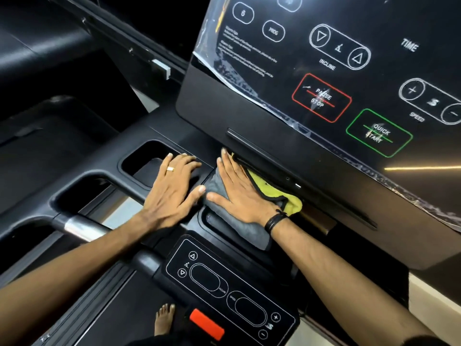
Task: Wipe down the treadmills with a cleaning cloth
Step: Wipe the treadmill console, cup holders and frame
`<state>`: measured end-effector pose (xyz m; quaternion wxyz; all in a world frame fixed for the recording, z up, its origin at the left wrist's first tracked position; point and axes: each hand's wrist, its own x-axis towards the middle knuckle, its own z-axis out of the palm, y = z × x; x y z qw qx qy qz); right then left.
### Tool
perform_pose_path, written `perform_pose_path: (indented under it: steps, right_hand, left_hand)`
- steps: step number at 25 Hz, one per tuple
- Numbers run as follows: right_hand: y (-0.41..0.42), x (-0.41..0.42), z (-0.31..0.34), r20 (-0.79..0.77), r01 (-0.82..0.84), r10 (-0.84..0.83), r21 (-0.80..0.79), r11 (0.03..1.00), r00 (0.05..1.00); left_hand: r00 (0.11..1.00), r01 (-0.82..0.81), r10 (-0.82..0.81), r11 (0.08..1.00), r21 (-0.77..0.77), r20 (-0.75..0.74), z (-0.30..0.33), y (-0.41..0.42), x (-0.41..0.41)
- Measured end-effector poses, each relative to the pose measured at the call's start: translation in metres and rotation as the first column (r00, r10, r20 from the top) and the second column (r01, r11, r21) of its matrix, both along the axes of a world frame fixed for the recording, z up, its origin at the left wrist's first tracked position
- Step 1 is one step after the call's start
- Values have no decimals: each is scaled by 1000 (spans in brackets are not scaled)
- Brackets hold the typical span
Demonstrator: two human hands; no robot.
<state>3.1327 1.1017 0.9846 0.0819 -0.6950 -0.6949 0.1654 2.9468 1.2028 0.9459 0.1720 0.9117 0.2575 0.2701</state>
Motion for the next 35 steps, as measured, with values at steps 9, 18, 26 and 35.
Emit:
perform_pose_path:
  steps: [9, 18, 26, 35]
  right_hand:
    - [17, -15, -2, -19, 25, -25, 15, 1000, 1000]
    - [-127, 42, -1, -11, 170, -169, 49, 984, 986]
    - [-203, 58, -9, 21, 365, -372, 146, 919, 928]
    - [-235, 10, -16, 211, 456, -540, 340, 822, 815]
  left_hand:
    - [996, 48, -45, 998, 28, -83, 4, 0, -3]
    - [980, 59, -45, 996, 65, -196, 2, -1, -4]
    - [974, 57, -36, 995, 87, -224, 0, -2, -3]
    - [979, 76, -61, 995, 71, -192, 0, -3, -3]
